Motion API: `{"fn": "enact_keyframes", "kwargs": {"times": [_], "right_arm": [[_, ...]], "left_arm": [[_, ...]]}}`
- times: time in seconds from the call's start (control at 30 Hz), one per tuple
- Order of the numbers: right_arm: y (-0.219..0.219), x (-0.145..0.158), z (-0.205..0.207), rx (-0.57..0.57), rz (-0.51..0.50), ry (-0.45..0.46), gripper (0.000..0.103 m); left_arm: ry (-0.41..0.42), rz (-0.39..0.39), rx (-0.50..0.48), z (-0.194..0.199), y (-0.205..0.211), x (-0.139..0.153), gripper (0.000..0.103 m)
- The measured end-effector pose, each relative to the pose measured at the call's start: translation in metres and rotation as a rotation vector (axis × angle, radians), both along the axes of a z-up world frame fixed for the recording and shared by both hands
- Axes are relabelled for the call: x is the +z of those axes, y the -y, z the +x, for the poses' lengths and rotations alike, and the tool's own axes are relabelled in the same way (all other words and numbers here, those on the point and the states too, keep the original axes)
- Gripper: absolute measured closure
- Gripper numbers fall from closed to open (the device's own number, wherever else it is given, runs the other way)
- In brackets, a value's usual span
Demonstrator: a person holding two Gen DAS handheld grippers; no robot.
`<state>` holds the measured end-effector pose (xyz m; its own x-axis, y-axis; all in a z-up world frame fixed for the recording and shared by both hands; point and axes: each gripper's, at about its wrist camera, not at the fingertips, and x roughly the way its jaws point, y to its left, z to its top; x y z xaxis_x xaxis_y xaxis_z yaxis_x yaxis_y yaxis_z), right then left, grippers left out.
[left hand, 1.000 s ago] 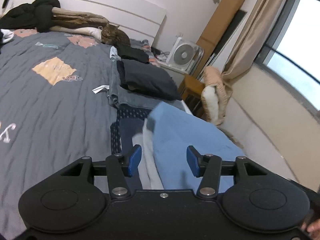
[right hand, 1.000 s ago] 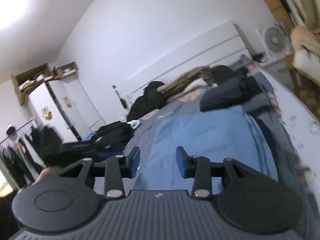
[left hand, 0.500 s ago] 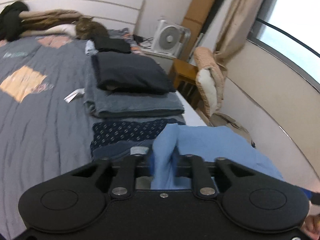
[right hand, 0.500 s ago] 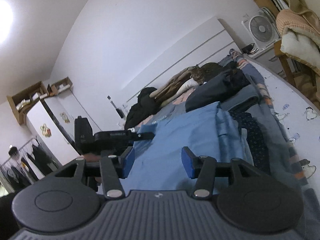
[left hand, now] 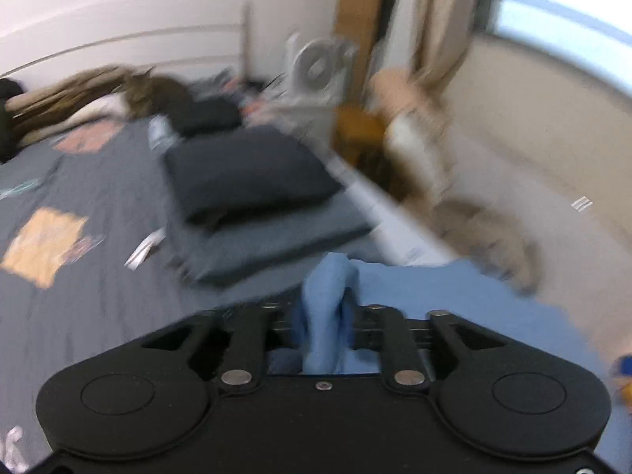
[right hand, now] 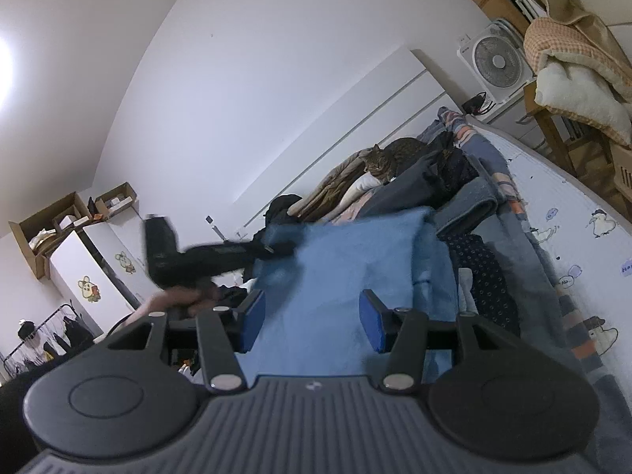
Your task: Fold clothes
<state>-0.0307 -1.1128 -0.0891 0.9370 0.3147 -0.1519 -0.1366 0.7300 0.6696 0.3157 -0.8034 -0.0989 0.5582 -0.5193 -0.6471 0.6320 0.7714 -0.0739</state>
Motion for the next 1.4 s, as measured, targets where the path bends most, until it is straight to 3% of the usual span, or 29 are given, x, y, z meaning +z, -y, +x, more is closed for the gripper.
{"fn": "enact_keyframes", "kwargs": {"times": [0.07,0.2,0.3,0.4,0.53,0.63,0.77,1.03,1.13,1.27,1.4], "right_arm": [[0.000,-0.002,0.002,0.003,-0.002,-0.009,0.051],[0.002,-0.003,0.003,0.002,-0.006,-0.021,0.051],[0.001,-0.002,0.004,0.009,-0.002,-0.020,0.051],[-0.004,0.002,0.003,0.040,-0.015,-0.004,0.051],[-0.016,0.007,0.002,0.124,-0.023,0.025,0.051],[-0.026,0.001,0.008,0.163,-0.059,-0.012,0.051],[-0.027,-0.009,0.012,0.162,-0.084,-0.056,0.052],[-0.023,-0.020,0.013,0.165,-0.119,-0.059,0.052],[-0.024,-0.020,0.012,0.167,-0.131,-0.053,0.052],[-0.024,-0.022,0.011,0.169,-0.128,-0.045,0.052],[-0.024,-0.024,0.010,0.173,-0.129,-0.040,0.052]], "left_arm": [[0.002,-0.049,0.054,-0.004,-0.017,-0.002,0.053],[0.008,-0.143,0.143,-0.020,-0.060,0.008,0.053],[-0.011,-0.270,0.147,-0.054,-0.086,0.015,0.052],[-0.107,-0.464,0.059,-0.097,-0.100,0.015,0.049],[-0.243,-0.559,0.007,-0.123,-0.090,-0.019,0.048],[-0.344,-0.620,-0.024,-0.141,-0.082,-0.045,0.048],[-0.400,-0.663,-0.020,-0.119,-0.078,-0.060,0.048],[-0.440,-0.596,-0.066,-0.035,-0.052,-0.051,0.048],[-0.461,-0.629,-0.052,0.000,-0.046,-0.052,0.048],[-0.452,-0.656,0.004,0.037,-0.045,-0.058,0.048],[-0.465,-0.656,0.118,0.065,-0.044,-0.074,0.048]]}}
